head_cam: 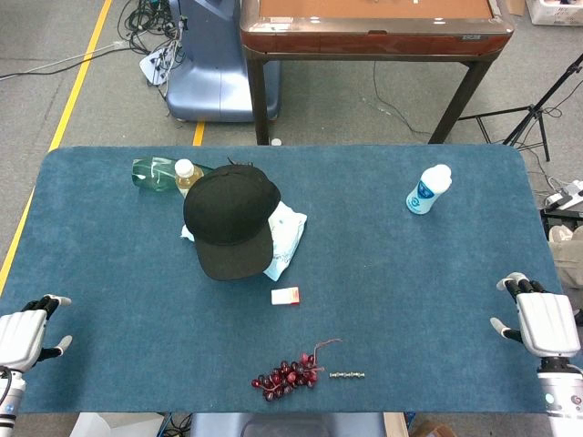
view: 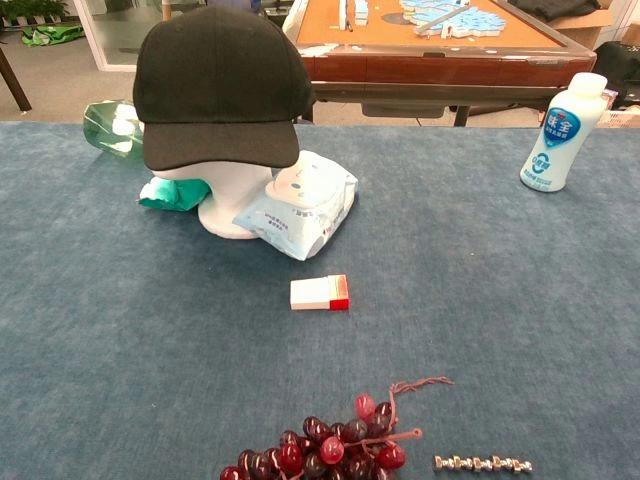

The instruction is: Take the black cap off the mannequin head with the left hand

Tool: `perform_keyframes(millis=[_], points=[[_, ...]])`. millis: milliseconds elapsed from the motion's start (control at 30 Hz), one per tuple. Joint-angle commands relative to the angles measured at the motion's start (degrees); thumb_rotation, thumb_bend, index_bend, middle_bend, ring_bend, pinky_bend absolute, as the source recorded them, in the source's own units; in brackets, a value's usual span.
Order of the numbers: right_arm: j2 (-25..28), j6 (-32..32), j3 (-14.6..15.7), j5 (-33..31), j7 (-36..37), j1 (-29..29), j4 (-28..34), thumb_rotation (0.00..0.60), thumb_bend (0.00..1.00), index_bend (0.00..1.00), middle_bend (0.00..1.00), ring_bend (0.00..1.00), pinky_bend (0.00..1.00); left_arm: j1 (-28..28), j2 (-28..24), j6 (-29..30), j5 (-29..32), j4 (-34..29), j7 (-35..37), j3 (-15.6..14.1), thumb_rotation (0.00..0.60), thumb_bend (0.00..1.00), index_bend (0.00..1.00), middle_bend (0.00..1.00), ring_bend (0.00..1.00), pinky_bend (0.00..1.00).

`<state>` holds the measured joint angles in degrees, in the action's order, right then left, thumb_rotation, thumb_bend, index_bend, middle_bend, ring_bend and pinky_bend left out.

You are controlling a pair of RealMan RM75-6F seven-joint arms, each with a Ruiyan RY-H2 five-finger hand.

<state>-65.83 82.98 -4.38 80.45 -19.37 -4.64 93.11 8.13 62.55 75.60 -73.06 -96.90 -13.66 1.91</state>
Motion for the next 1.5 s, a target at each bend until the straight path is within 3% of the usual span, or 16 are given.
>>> perform_keyframes(millis=[33, 667, 800, 967, 1500], points=[[-0.1, -0.4, 0.1, -0.1, -0.4, -0.2, 0.0, 0.600, 0.08, 0.39, 0.34, 0.42, 0.69, -0.3, -0.2, 0.5, -0.3, -0.4, 0.1, -0.1, 0.600, 0.21, 0.30, 0.29, 0.30, 0.63], [0.6, 0.1, 0.6, 1.7, 0.5, -0.5, 0.5, 0.600, 0.08, 0.39, 0.34, 0.42, 0.69, -1.4, 0.1, 3.2, -1.5, -1.1, -0.4, -0.1, 0.600, 0.21, 0.31, 0.29, 0.30, 0.63], [1.0, 1.1, 1.0, 3.5, 1.3, -0.3, 0.1, 0.600, 0.08, 0.39, 0.34, 0.42, 0.69, -1.2, 0.4, 3.4, -2.5, -0.5, 0.9, 0.1, 0.600, 0.21, 0.40, 0.40, 0.32, 0.63], [1.7, 3.7, 1.1, 5.1, 3.1, 0.8, -0.1, 0.600, 0.08, 0.39, 0.35, 0.42, 0.68, 0.2, 0.7, 1.9, -4.9, -0.9, 2.0, 0.0, 0.600, 0.21, 0.50, 0.57, 0.42, 0.65], [4.0, 7.5, 0.2, 6.0, 8.7, 2.7, 0.4, 0.600, 0.07, 0.39, 0.35, 0.42, 0.68, 9.9, 6.1, -0.6, -8.7, -3.4, -7.6, 6.2, 0.600, 0.02, 0.56, 0.71, 0.50, 0.69]])
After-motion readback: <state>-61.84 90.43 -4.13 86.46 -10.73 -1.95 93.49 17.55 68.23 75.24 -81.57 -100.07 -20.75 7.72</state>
